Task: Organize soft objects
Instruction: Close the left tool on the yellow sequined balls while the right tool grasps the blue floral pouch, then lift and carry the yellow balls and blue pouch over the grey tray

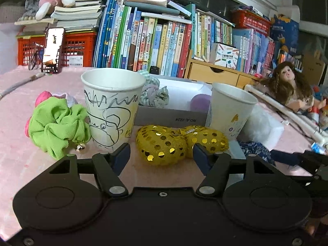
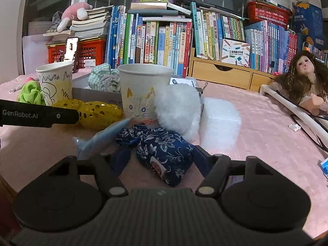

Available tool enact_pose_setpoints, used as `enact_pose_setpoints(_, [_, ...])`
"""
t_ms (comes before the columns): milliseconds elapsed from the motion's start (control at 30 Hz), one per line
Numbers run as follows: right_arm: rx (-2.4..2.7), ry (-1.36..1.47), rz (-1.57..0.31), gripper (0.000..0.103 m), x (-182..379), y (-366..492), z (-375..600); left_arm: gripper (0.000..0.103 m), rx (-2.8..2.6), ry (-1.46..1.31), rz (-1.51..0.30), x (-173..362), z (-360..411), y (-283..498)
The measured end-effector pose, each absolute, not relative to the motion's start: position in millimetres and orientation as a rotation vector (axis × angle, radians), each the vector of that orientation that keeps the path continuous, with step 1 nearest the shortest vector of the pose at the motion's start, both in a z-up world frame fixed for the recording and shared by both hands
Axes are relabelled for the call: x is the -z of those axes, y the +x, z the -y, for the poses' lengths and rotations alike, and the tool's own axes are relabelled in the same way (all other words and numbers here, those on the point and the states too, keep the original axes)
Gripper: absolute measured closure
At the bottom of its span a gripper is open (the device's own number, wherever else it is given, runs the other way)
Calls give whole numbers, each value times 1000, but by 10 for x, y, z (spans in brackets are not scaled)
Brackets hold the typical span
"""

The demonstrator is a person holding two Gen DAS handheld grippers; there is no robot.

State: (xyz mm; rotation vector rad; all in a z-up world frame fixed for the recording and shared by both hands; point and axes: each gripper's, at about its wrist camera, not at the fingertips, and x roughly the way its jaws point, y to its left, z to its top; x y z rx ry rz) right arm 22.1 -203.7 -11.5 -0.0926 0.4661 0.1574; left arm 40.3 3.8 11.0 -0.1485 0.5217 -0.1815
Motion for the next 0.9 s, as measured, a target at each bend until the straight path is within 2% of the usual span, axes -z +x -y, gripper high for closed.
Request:
enact_pose_setpoints(133, [-155, -80, -467, 42, 117, 213, 2053, 60, 186, -188, -528, -125, -64, 386])
enact_pose_setpoints(300, [-148, -55, -461, 47, 105, 203, 2069, 69, 173, -160, -516, -138, -34, 309])
enact_pose_setpoints(533, [-137, -40, -447, 57, 64, 145, 2080, 71, 174, -87, -472, -206, 55, 125])
enact_pose_setpoints(900, [-121, -64, -392, 61, -78, -39, 2055, 71, 171, -68, -414, -397, 55, -50])
